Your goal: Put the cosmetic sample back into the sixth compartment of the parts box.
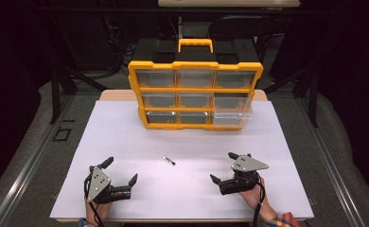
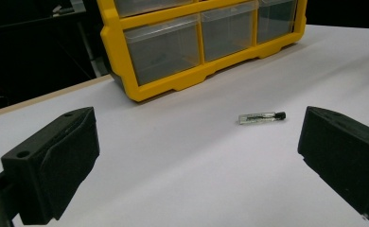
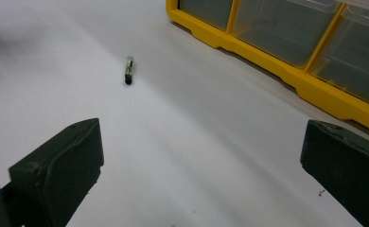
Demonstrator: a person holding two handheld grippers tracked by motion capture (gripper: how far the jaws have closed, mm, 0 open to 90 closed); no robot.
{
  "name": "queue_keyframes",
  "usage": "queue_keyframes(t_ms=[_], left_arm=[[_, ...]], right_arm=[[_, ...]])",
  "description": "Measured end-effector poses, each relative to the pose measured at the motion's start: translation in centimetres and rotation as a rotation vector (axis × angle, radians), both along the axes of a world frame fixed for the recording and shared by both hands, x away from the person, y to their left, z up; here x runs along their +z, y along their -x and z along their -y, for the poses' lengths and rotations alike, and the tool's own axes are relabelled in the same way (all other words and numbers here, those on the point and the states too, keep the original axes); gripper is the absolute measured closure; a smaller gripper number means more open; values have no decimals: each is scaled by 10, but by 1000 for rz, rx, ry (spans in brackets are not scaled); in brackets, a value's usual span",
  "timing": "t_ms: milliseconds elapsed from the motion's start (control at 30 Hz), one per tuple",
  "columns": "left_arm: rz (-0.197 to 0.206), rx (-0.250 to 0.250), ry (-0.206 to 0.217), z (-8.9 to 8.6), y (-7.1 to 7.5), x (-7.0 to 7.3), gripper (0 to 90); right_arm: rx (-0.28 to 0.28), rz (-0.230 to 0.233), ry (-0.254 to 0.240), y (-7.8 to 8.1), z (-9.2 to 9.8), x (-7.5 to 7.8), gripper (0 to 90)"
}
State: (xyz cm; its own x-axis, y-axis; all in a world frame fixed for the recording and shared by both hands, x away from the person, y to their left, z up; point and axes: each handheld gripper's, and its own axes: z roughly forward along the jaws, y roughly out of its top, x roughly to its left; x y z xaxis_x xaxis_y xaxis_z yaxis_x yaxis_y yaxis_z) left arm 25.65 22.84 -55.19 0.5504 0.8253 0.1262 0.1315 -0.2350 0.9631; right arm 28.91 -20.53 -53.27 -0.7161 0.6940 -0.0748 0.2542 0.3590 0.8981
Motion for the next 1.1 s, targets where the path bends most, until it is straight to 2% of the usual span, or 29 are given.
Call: queue_keyframes(t_ms=[133,267,433,467,567,800,933,1100], left_arm=[[7,3,3,0,1,1,0],[4,1,4,-1,0,1,0],[9,3,5,-1,2,2,0],[11,2,3,-1,2,2,0],[12,4,0,-1,2,2,0],[17,-7,4,-1,2,3,0],[12,-9,-3,0,2,3,0],[13,-4,-2,-1,3,3,0]], right_arm=[[5,-19,-9,-6,-6,1,0],[28,-44,23,-11,-17,-1,0],[34,-60,38,-16,-26,1,0],[39,-75,41,-19,-32,2,0],[48,-83,51,-22,-38,2,0],[95,-111,91,-32,-68,4,0],[106,-111,111,-35,-78,4,0],[125,-122,117,-42,-91,7,0]])
